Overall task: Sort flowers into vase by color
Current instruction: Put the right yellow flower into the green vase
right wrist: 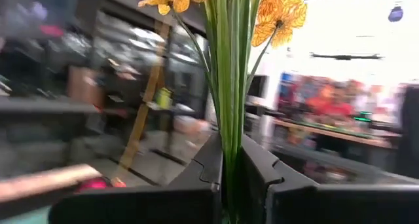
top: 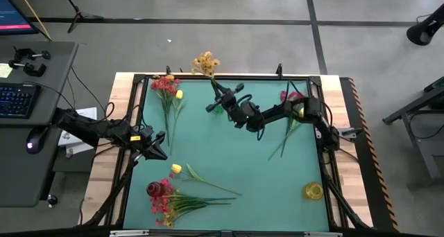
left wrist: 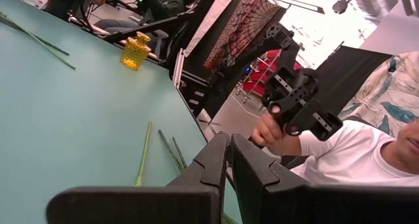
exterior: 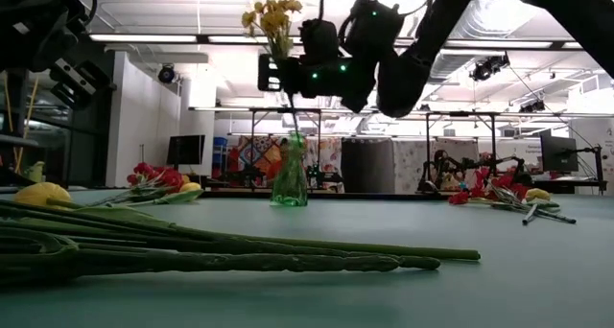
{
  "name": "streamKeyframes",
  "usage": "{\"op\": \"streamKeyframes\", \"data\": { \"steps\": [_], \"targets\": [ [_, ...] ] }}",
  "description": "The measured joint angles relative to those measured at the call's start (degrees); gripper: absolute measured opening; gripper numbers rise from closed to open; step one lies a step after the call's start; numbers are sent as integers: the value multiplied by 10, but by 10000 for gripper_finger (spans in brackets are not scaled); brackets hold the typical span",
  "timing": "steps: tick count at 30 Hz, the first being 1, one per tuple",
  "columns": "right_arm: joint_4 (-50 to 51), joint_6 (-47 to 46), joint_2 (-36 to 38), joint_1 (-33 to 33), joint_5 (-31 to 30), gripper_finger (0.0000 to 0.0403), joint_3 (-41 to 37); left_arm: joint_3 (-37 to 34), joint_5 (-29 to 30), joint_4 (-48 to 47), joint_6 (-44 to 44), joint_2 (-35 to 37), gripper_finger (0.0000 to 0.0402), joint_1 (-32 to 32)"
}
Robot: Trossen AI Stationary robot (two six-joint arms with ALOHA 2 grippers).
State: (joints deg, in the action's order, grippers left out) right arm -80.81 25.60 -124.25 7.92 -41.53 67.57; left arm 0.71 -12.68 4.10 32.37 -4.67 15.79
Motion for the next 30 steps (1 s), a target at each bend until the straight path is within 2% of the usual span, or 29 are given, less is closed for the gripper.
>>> {"op": "streamKeyframes", "data": {
  "steps": [2,5,16,30],
  "targets": [
    [12,35,0,-11,-25,13,0,0,0,0,0,0,12,0],
    [34,48,0,-21,-25,13,0,0,0,0,0,0,12,0],
    [66,-36,0,-11,2,14,0,0,0,0,0,0,12,0],
    [80,-35,0,-22,2,14,0,0,0,0,0,0,12,0]
  ]
}}
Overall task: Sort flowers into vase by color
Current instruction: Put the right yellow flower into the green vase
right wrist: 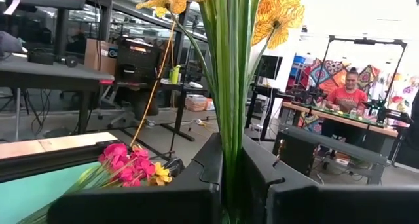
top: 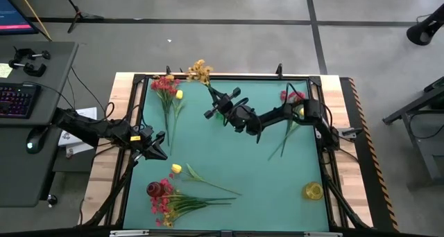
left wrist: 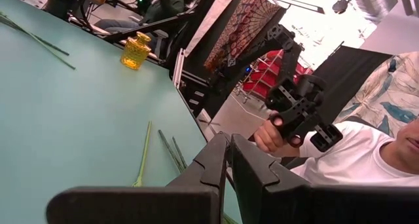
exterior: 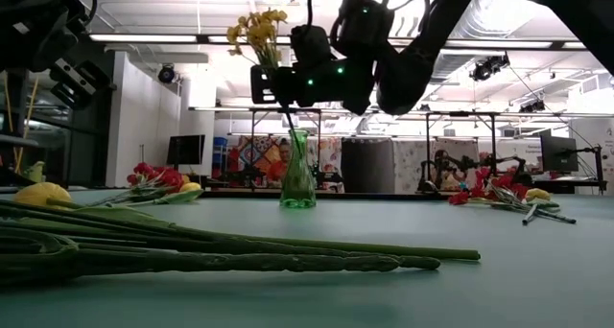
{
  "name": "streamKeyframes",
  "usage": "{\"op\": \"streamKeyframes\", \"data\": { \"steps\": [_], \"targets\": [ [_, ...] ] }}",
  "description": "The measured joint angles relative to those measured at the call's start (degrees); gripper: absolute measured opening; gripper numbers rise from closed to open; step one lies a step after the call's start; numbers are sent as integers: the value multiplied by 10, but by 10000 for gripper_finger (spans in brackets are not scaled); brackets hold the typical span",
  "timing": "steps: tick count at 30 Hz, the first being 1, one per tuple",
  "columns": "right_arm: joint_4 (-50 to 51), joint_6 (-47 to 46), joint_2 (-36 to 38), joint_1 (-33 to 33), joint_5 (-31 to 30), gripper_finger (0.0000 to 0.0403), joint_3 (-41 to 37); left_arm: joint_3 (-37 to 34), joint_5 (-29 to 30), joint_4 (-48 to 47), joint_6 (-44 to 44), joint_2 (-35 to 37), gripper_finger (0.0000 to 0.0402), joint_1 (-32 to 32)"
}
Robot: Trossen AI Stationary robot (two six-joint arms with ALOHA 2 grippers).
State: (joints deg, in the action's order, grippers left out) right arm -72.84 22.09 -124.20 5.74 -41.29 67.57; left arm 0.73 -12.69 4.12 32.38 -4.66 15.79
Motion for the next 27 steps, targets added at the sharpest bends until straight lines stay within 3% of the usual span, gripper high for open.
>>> {"op": "streamKeyframes", "data": {
  "steps": [14,19,27],
  "targets": [
    [16,-8,0,-9,1,26,0,0,0,0,0,0,12,0],
    [35,-8,0,-15,-7,85,0,0,0,0,0,0,12,0],
    [66,30,7,-37,-69,184,0,0,0,0,0,0,12,0]
  ]
}}
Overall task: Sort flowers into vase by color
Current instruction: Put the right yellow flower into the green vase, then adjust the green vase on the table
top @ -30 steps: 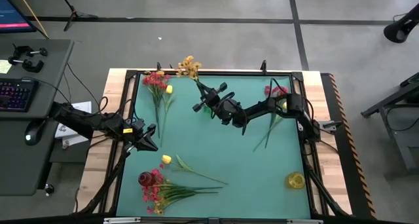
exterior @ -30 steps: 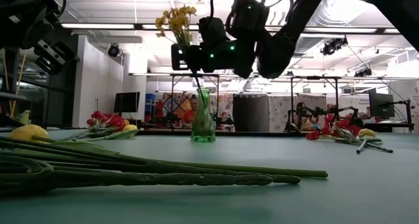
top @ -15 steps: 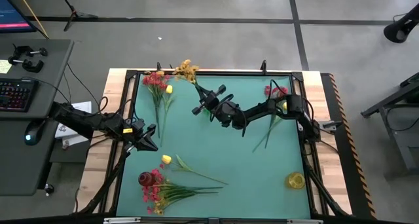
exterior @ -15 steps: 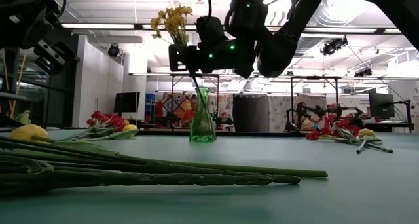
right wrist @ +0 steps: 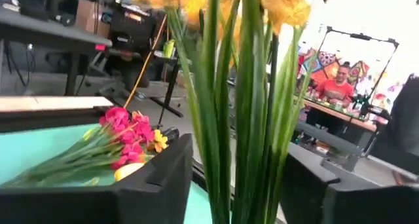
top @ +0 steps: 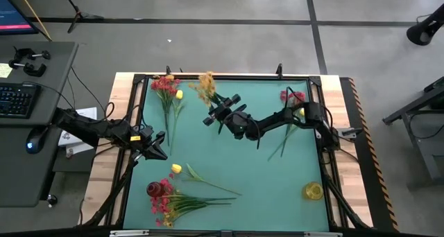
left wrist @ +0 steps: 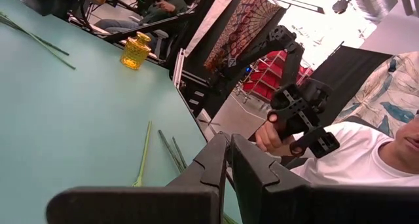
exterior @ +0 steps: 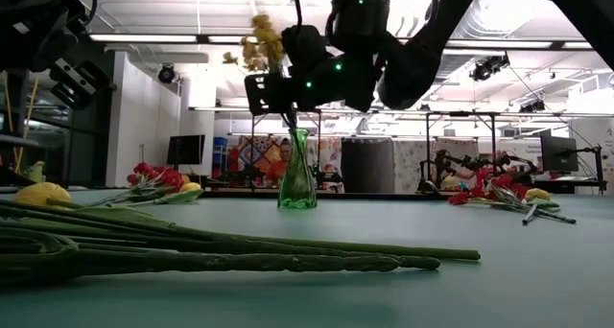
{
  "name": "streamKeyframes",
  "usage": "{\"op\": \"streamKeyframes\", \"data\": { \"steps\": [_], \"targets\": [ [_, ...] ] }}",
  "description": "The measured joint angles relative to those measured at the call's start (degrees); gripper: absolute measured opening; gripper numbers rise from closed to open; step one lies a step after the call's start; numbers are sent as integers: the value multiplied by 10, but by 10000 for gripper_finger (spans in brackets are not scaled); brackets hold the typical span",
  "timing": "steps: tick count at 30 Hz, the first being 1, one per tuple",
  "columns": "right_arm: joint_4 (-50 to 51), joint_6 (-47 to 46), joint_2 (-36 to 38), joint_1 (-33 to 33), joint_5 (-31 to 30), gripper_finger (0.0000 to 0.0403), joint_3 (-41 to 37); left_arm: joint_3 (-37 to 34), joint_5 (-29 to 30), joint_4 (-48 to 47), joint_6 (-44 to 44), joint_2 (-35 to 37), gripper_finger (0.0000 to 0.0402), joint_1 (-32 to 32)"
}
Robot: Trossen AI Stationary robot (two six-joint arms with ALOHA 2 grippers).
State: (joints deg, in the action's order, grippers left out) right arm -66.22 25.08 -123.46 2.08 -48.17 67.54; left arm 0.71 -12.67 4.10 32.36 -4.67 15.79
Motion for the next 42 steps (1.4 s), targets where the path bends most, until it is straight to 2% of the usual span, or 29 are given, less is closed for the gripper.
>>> {"op": "streamKeyframes", "data": {
  "steps": [6,11,16,22,26,33,36,39,42],
  "targets": [
    [92,-14,46,-8,-13,210,0,0,0,0,0,0,12,0],
    [255,-94,93,-6,-11,211,0,0,0,0,0,0,12,0],
    [402,-174,137,6,45,211,0,0,0,0,0,0,12,0],
    [507,-208,185,15,128,211,0,0,0,0,0,0,12,0],
    [588,-212,218,13,133,211,0,0,0,0,0,0,12,0],
    [758,-272,255,12,148,211,0,0,0,0,0,0,12,0],
    [821,-302,255,12,189,210,0,0,0,0,0,0,12,0],
    [815,-317,251,8,247,199,-17,0,0,0,0,0,12,0],
    [724,-313,250,-4,260,166,-68,0,0,0,0,0,12,0]
  ]
}}
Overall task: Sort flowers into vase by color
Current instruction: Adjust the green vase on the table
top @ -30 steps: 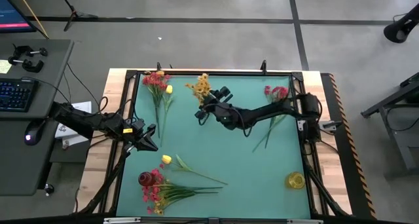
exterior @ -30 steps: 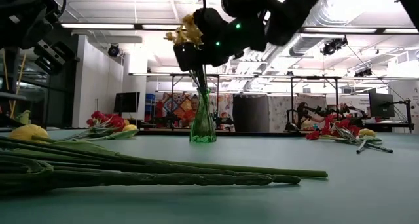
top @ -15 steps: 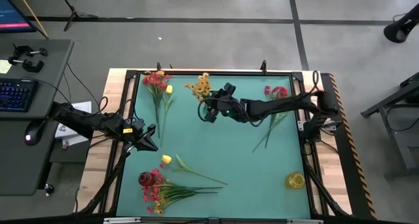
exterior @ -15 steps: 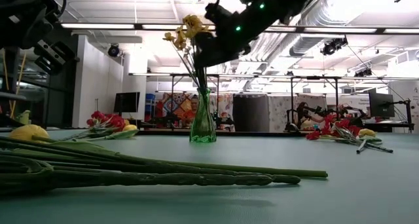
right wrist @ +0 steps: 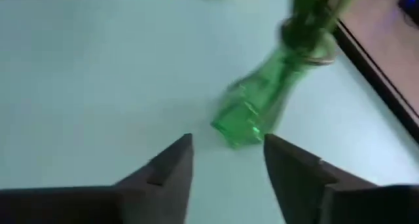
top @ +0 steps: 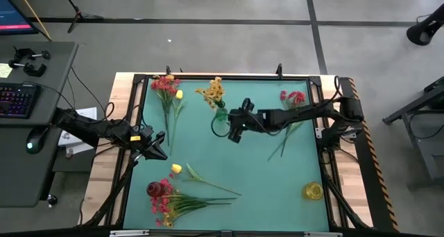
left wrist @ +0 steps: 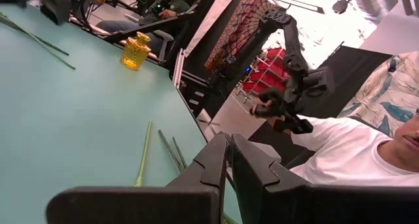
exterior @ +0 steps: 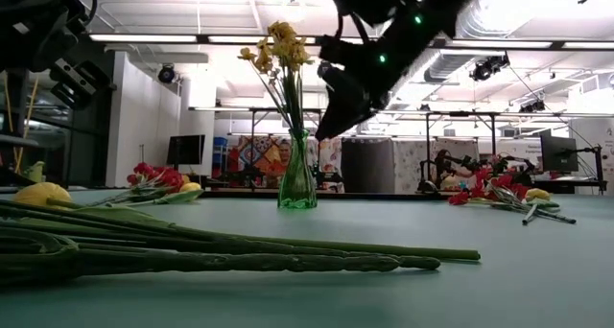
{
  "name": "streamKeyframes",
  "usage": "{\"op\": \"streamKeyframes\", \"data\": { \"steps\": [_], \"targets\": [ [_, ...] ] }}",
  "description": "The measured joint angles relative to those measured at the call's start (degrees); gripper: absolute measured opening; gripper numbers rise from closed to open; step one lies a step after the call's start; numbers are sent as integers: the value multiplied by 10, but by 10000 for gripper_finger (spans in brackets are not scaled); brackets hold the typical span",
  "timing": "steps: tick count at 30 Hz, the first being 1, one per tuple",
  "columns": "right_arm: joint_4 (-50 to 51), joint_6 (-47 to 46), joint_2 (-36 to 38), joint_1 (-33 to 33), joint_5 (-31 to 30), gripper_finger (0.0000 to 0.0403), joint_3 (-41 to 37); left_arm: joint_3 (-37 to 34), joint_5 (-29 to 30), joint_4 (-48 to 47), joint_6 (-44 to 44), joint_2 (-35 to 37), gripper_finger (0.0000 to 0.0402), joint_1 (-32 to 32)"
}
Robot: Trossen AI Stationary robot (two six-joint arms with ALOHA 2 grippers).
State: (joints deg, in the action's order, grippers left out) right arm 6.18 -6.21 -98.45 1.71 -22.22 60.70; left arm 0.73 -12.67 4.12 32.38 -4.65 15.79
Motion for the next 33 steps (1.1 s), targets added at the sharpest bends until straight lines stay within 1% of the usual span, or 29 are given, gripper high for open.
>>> {"op": "streamKeyframes", "data": {
  "steps": [2,5,6,7,10,12,15,17,22,25,30,33],
  "targets": [
    [-73,1,0,-5,3,126,-41,0,0,0,0,0,12,0],
    [-176,-9,0,-7,5,38,-103,0,0,0,0,0,12,0],
    [-213,-15,0,-6,7,20,-123,0,0,0,0,0,12,0],
    [-252,-21,0,-4,15,13,-142,0,0,0,0,0,12,0],
    [-348,-46,0,3,38,10,-187,0,0,0,0,0,12,0],
    [-387,-61,-4,10,44,3,-205,0,0,0,0,0,12,0],
    [-426,-72,-24,15,55,2,-211,0,0,0,0,0,12,0],
    [-440,-71,-48,19,69,1,-200,0,0,0,0,0,12,0],
    [-441,-52,-118,29,78,0,-141,0,0,0,0,0,12,0],
    [-426,-40,-147,41,77,0,-106,0,0,0,0,0,12,0],
    [-357,-41,-157,64,71,0,-69,0,0,0,0,0,12,0],
    [-351,-38,-157,71,62,0,-62,0,0,0,0,0,12,0]
  ]
}}
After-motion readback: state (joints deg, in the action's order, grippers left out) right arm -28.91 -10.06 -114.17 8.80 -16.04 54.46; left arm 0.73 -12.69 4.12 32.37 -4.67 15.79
